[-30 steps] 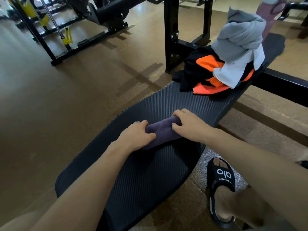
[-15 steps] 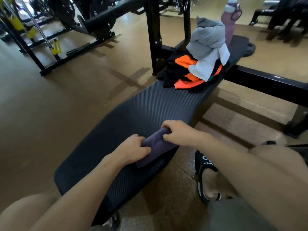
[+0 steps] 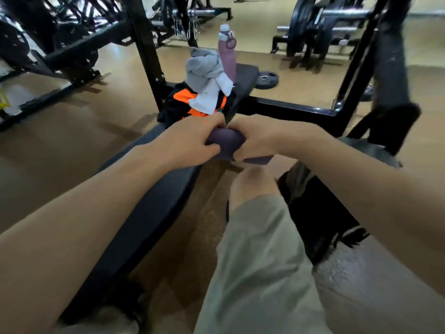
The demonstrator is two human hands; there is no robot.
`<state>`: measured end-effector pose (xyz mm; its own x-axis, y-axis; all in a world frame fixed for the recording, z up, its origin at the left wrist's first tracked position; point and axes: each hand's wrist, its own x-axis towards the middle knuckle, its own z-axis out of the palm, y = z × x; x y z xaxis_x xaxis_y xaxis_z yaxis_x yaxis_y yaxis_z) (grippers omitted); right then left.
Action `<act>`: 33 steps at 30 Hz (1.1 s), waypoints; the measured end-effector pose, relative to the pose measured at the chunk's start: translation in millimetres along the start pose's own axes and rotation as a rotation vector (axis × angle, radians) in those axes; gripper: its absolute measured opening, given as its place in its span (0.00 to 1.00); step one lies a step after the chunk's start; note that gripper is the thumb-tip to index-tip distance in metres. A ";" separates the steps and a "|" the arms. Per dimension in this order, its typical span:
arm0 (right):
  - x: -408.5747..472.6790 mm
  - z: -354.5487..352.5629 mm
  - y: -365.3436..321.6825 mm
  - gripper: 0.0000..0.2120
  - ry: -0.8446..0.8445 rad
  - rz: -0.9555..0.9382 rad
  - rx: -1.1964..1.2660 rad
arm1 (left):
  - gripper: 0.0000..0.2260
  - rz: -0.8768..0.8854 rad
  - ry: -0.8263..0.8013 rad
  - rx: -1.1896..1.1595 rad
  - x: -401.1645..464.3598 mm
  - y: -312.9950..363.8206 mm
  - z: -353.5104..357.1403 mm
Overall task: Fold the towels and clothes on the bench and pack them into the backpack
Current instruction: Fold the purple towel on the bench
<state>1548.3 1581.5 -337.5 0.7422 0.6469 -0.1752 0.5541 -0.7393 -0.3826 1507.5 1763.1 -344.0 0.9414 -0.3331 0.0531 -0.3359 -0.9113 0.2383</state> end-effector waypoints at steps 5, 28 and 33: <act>-77.6 21.1 48.2 0.11 0.253 0.039 0.093 | 0.15 0.165 -0.071 -0.059 33.3 51.0 25.8; -64.3 240.7 204.3 0.20 0.007 0.820 -0.264 | 0.05 0.384 -0.187 -0.162 151.5 132.0 186.9; -71.9 261.0 205.9 0.21 -0.049 0.815 -0.211 | 0.07 0.299 -0.327 -0.306 175.2 132.6 180.9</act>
<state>1510.6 1431.6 -640.4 0.9260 -0.1002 -0.3641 -0.0853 -0.9947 0.0568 1622.3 1540.1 -478.5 0.7308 -0.6698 -0.1316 -0.5172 -0.6692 0.5336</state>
